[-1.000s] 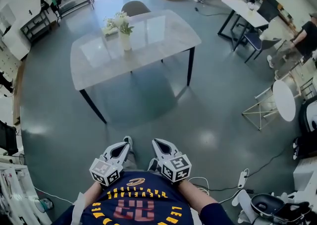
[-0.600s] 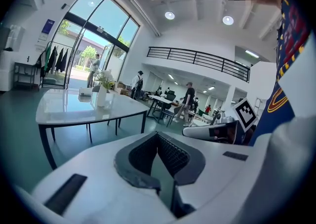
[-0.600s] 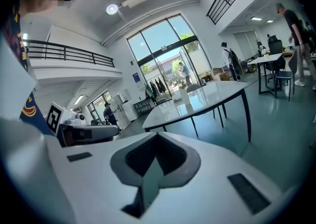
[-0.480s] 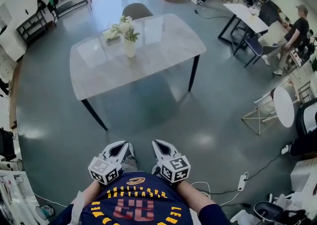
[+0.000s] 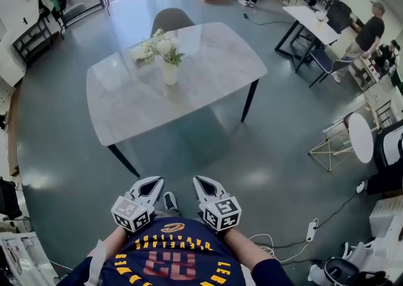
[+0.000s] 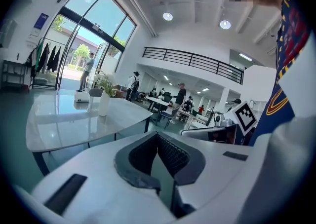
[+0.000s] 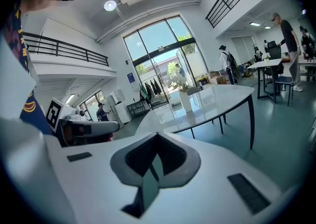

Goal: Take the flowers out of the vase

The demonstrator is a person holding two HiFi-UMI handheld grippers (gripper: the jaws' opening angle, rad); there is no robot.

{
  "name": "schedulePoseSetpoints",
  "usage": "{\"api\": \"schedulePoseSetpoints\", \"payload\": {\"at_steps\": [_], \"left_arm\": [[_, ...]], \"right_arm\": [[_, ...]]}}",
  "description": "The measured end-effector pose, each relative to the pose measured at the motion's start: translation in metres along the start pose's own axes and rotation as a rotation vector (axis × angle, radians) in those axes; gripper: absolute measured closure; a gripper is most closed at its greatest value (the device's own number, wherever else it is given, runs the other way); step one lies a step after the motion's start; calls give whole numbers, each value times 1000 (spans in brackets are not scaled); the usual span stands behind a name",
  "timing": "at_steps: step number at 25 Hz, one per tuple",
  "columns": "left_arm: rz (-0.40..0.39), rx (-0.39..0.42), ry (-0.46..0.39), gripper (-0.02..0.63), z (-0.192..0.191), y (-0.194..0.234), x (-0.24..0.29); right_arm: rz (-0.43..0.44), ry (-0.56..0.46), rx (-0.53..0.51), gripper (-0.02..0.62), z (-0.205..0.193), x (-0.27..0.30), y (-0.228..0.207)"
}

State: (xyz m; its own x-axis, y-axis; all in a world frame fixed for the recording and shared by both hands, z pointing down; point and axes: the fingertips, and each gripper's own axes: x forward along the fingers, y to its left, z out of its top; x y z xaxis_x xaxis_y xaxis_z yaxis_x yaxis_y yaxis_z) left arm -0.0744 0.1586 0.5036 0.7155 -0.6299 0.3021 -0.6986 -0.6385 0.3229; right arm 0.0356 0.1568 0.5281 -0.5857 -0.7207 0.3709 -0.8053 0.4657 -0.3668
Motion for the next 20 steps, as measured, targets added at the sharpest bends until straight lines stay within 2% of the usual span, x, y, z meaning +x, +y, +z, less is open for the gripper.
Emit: {"api": "schedulePoseSetpoints", "payload": {"at_steps": [6, 11, 20], "left_arm": [[-39, 10, 8, 603, 16, 48, 0], [-75, -3, 19, 603, 15, 75, 3], [-107, -35, 44, 603, 12, 95, 22]], "right_arm": [[-39, -17, 14, 589, 14, 42, 11], [-80, -13, 25, 588, 15, 63, 14], [-123, 16, 60, 588, 13, 81, 0]]}}
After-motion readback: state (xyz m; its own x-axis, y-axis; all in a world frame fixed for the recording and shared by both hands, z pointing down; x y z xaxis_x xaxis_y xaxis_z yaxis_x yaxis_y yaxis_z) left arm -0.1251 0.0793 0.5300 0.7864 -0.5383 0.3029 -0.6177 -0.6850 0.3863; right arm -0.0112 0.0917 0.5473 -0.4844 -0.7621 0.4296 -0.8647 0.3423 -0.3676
